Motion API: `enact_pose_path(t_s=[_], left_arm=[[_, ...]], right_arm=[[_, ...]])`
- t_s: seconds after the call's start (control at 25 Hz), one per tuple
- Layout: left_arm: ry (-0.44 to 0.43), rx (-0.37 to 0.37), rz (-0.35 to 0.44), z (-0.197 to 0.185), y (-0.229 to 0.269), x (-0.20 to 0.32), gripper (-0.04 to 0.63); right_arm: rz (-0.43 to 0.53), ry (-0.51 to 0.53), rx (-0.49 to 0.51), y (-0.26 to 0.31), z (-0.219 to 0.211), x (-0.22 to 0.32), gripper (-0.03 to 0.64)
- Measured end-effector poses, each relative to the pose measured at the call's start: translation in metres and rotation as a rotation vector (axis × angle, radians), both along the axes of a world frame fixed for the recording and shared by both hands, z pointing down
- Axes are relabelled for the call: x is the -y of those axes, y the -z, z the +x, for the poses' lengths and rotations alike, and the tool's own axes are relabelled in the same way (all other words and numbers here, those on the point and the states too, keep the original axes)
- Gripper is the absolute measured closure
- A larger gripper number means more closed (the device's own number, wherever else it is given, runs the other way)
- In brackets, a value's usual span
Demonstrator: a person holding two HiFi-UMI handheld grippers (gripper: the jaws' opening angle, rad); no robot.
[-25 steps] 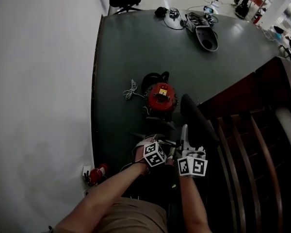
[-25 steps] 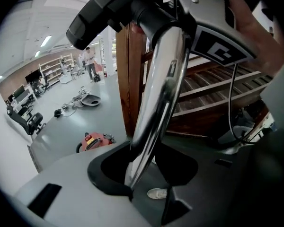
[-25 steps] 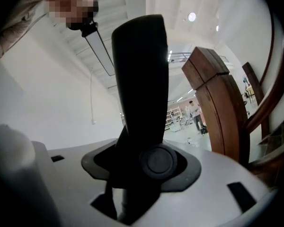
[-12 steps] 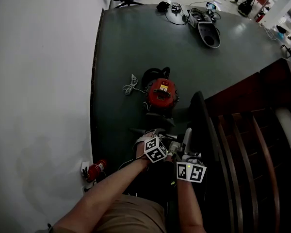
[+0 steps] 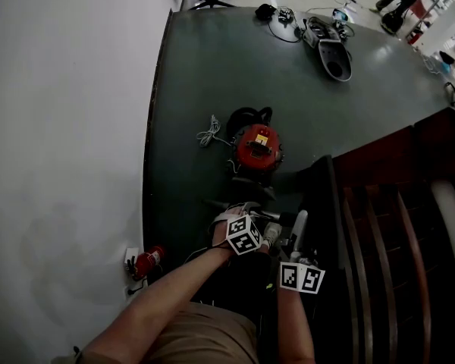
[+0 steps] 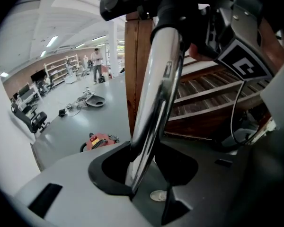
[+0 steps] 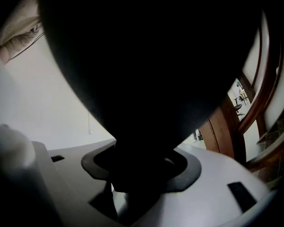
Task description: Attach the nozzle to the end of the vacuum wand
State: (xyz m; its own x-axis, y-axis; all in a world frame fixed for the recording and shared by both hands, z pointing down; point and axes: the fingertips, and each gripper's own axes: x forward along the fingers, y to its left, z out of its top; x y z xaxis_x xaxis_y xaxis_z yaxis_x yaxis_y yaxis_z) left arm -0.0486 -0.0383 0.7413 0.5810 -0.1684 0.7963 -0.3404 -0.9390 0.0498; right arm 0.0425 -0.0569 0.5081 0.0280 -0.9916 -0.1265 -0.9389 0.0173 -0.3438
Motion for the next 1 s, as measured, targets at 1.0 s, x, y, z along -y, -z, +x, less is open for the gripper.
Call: enact_pose_path(t_s=[1.0], left_arm=[[0.025,0.076,0.0,-0.014,-0.008,0.026,0.431]], right_arm=[[0.02,0.108,-0.021,-0.005,-0.023,0.037,0.365]])
